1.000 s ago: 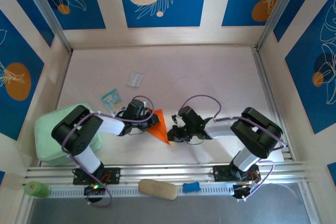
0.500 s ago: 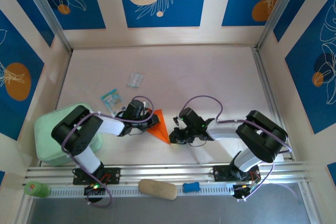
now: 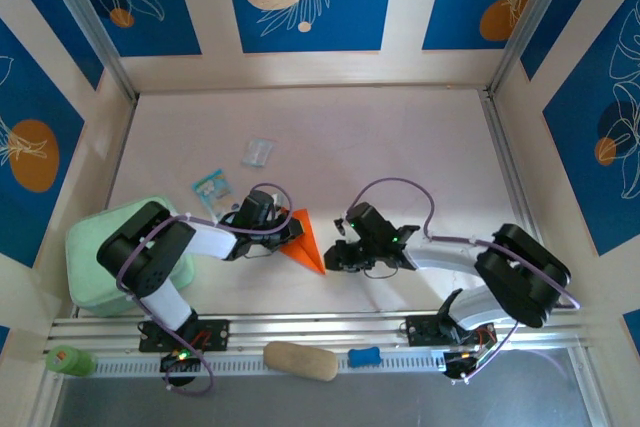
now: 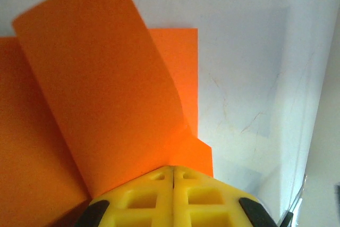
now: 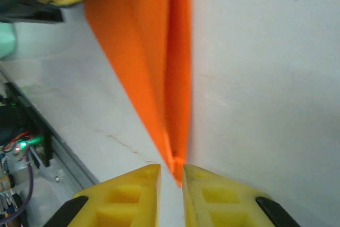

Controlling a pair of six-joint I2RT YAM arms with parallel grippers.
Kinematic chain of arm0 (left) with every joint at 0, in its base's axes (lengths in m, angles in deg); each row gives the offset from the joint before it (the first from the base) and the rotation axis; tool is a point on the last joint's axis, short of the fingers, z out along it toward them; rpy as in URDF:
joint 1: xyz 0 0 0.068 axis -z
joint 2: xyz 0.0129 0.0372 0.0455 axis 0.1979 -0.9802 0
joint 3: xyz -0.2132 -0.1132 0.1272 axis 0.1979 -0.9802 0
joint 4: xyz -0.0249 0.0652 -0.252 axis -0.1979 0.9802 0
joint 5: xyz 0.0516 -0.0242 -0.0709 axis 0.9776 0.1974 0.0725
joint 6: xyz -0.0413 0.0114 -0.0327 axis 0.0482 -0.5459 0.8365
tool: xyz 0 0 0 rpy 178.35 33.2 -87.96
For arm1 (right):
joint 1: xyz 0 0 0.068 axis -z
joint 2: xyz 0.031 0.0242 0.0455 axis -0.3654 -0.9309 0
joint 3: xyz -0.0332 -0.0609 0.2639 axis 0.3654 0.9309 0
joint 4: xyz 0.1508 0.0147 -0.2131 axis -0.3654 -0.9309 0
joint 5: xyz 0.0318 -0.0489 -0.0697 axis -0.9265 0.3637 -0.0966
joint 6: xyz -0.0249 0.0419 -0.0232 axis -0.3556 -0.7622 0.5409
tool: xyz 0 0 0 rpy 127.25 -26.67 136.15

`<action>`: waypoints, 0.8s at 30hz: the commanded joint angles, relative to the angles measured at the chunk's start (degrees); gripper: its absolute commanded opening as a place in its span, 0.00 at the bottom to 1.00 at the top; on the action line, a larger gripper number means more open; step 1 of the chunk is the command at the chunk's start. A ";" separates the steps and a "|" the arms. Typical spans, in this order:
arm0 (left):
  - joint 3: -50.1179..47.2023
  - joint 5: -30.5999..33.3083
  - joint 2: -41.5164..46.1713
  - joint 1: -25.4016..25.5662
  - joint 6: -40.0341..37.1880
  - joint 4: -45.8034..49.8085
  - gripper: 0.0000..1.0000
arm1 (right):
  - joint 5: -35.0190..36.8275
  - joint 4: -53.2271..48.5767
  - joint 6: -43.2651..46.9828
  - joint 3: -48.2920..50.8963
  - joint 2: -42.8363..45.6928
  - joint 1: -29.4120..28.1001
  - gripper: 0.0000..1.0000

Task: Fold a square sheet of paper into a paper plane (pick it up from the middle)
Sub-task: Fourth fold the wing at the center of the table.

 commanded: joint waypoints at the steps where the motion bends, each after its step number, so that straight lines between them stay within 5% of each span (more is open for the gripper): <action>1: -1.45 2.31 -0.53 0.03 -0.54 5.15 0.00 | -1.53 -0.81 2.33 -1.76 2.59 0.55 0.17; 9: -1.46 2.15 -0.29 0.00 -0.52 5.24 0.00 | -8.06 1.88 4.45 -9.00 -5.10 -1.05 0.09; 24: -1.30 1.80 -0.36 -0.01 -0.70 5.23 0.00 | -7.03 2.36 2.66 -12.42 -17.78 -1.78 0.06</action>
